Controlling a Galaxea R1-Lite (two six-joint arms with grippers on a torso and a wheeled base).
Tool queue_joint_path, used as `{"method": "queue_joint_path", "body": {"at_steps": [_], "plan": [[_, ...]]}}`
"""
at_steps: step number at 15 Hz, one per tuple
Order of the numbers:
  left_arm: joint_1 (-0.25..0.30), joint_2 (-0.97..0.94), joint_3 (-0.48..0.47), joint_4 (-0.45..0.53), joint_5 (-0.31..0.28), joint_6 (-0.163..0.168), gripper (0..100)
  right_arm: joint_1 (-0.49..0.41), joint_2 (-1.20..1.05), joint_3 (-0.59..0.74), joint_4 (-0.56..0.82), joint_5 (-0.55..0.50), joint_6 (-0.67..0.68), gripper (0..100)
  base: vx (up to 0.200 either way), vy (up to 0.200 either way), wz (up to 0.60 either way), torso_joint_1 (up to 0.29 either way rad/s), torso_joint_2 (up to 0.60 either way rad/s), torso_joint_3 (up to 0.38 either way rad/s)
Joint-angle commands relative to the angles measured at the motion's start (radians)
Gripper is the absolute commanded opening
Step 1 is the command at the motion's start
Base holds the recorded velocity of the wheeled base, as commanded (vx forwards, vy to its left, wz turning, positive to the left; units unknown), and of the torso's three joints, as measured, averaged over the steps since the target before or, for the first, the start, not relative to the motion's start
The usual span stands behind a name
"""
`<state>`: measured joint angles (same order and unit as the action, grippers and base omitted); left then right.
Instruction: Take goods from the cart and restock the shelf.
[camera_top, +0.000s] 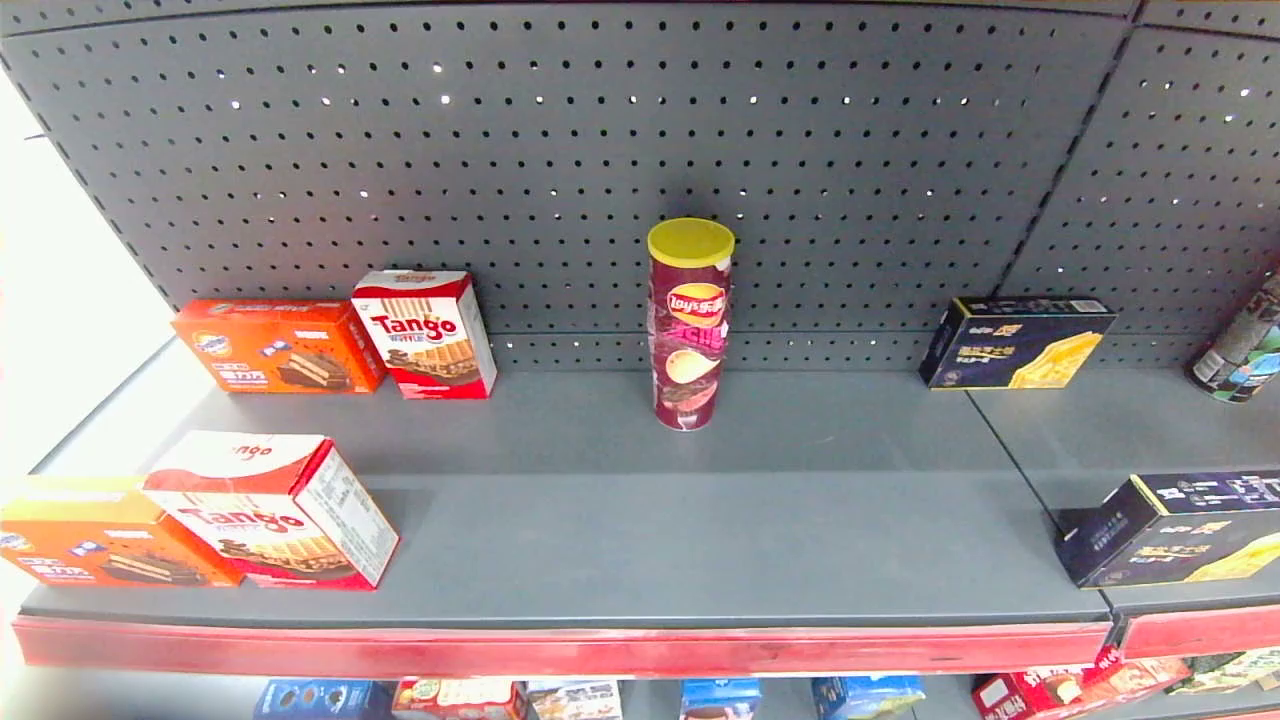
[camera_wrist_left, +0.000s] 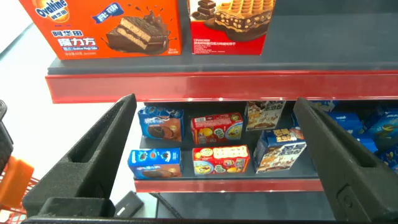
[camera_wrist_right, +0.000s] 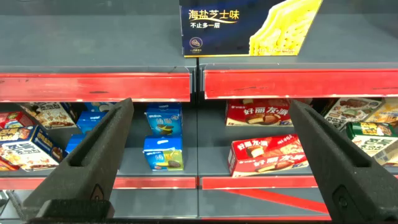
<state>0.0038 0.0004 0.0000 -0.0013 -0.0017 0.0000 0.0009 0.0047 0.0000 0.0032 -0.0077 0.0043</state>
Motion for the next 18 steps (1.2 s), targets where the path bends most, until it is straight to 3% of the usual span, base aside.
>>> {"method": "queue_joint_path", "body": {"at_steps": [1,11,18], "plan": [[0.001,0.0,0.0,0.0,0.0,0.0,100,0.001,0.001,0.0,0.0,0.0,0.0,100,0.0,0.0,0.0,0.0,0.0,0.0],[0.001,0.0,0.0,0.0,0.0,0.0,100,0.001,0.001,0.0,0.0,0.0,0.002,100,0.0,0.0,0.0,0.0,0.0,0.0],[0.001,0.0,0.0,0.0,-0.001,-0.002,100,-0.001,0.0,0.0,0.0,-0.003,0.002,100,0.0,0.0,0.6,0.004,0.0,0.002]]}}
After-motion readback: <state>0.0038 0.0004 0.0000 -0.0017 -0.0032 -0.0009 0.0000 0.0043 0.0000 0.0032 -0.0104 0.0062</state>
